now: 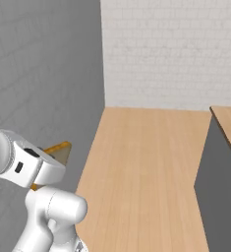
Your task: Start the toaster. Once the lever pops up, take the bread to the plate on the dining counter.
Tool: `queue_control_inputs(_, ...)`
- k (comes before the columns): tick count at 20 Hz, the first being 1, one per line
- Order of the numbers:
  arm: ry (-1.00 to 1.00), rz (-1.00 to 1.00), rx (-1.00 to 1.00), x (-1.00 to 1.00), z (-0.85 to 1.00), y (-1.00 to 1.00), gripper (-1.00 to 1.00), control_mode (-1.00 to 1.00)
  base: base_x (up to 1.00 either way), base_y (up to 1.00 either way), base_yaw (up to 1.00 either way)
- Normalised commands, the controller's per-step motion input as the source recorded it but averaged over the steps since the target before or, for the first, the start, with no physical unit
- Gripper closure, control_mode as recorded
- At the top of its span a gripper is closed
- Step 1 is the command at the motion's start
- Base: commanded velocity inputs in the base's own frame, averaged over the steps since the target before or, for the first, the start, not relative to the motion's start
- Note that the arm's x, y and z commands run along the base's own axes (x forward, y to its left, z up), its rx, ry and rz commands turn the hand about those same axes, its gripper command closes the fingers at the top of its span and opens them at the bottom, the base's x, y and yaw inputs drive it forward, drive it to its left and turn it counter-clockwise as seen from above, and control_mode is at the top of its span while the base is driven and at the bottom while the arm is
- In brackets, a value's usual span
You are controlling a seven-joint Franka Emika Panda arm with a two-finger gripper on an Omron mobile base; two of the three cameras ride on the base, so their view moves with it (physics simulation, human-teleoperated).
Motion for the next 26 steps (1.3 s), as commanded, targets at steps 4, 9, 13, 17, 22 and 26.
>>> queue_control_inputs(4,0.00,0.00,0.00,0.00,0.00,0.00,1.00,1.00,1.00,-0.20,-0.08)
queue_control_inputs(9,0.00,0.00,0.00,0.00,0.00,0.00,1.00,1.00,1.00,-0.55,0.02)
queue_control_inputs(13,0.00,0.00,0.00,0.00,0.00,0.00,1.00,1.00,1.00,-0.40,0.01)
queue_control_inputs(17,0.00,0.00,0.00,0.00,0.00,0.00,1.00,1.00,1.00,-0.03,-0.04)
queue_control_inputs(22,0.00,0.00,0.00,0.00,0.00,0.00,1.00,1.00,1.00,0.03,-0.12)
queue_control_inputs(26,0.00,0.00,0.00,0.00,0.00,0.00,1.00,1.00,1.00,0.00,-0.15)
